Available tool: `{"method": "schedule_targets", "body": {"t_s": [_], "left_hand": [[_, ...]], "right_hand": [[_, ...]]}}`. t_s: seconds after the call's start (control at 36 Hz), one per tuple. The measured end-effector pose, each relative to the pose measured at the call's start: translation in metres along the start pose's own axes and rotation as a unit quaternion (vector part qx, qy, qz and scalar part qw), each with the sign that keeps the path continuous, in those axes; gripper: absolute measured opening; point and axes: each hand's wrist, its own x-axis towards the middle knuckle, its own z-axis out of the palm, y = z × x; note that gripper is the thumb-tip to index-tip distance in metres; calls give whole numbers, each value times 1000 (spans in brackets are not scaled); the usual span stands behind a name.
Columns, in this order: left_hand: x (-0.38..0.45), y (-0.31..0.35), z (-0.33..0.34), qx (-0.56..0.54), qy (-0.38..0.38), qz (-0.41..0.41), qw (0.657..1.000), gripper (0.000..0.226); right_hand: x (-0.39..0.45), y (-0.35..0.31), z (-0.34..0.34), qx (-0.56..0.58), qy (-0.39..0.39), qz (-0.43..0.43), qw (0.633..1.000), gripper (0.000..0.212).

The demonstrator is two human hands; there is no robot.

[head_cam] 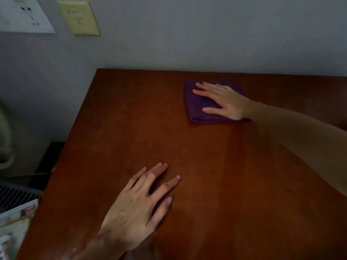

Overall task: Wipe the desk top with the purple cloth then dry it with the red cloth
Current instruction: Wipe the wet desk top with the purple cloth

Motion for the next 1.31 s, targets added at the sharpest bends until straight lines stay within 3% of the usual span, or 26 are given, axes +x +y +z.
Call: {"method": "schedule_targets", "body": {"t_s": [0.17,0.31,0.53,0.81,1.0,1.14,1.31], "left_hand": [[1,-1,-1,3,5,5,1000,52],[0,0,-1,2,5,3,1000,50],[-1,2,0,-5,24,4,1000,51],[0,13,1,60,23,-24,998,57],[6,69,6,41,88,-56,994,51],[21,98,14,3,101,-56,993,52],[45,108,16,-17,78,-35,996,57]], "right_hand": [[38,21,-2,49,44,119,991,92],[34,13,4,59,79,219,971,76],[-22,-35,13,57,69,323,942,79],[-189,-142,45,32,86,270,958,81],[-315,-207,66,19,89,203,975,77],[-351,-204,62,10,51,120,991,74],[-336,-161,47,28,-3,30,999,73]]}}
